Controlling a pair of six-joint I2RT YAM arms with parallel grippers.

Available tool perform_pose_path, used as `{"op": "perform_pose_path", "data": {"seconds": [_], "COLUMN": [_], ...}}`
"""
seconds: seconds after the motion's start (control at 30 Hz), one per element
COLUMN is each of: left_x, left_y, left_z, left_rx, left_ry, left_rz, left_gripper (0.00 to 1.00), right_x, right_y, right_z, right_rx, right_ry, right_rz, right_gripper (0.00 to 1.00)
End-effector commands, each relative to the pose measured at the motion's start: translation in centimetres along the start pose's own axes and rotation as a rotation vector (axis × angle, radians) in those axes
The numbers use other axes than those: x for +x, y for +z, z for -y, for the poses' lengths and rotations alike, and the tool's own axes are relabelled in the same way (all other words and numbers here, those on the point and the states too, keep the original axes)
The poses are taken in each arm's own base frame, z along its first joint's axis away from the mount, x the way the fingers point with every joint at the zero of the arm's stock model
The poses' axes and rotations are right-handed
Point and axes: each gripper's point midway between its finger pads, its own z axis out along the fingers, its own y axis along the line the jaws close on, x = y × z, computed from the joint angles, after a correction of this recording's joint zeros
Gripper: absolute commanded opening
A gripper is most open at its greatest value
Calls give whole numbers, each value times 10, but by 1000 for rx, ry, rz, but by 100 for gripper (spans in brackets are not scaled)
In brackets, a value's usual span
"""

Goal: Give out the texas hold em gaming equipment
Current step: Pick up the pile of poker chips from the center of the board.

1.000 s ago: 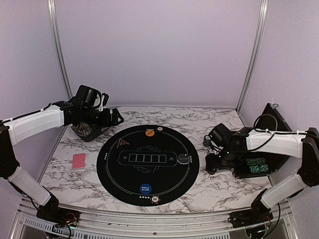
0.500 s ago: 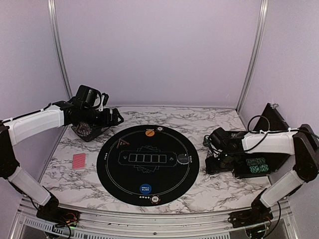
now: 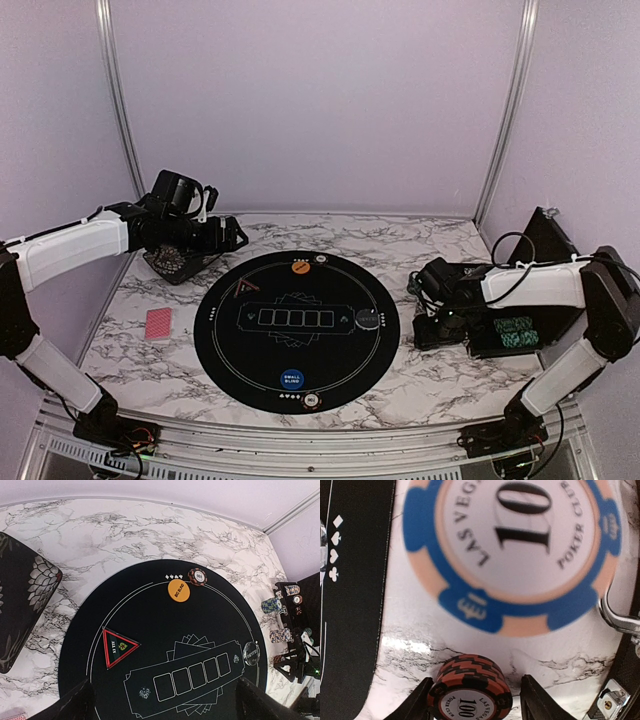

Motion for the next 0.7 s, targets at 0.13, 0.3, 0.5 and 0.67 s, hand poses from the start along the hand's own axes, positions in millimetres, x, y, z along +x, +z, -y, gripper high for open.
{"op": "perform_pose_path", "data": {"seconds": [0.13, 0.3, 0.5, 0.67], "left_x": [-12, -11, -10, -8], "left_y": [-1, 0, 0, 1], "left_z": [4, 4, 4, 3], "left_rx": [14, 13, 14, 14], "left_ry": [9, 6, 9, 8], "left_rz": [27, 24, 23, 17], "left_gripper": [99, 99, 99, 99], "right_x": [-1, 2, 6, 7], "right_y": [1, 1, 0, -2], "right_z": [1, -4, -6, -9], "right_rx": [16, 14, 17, 17], "right_ry": [-3, -16, -14, -15], "right_rz": [-2, -9, -12, -10], "right_gripper": [50, 46, 41, 35]}}
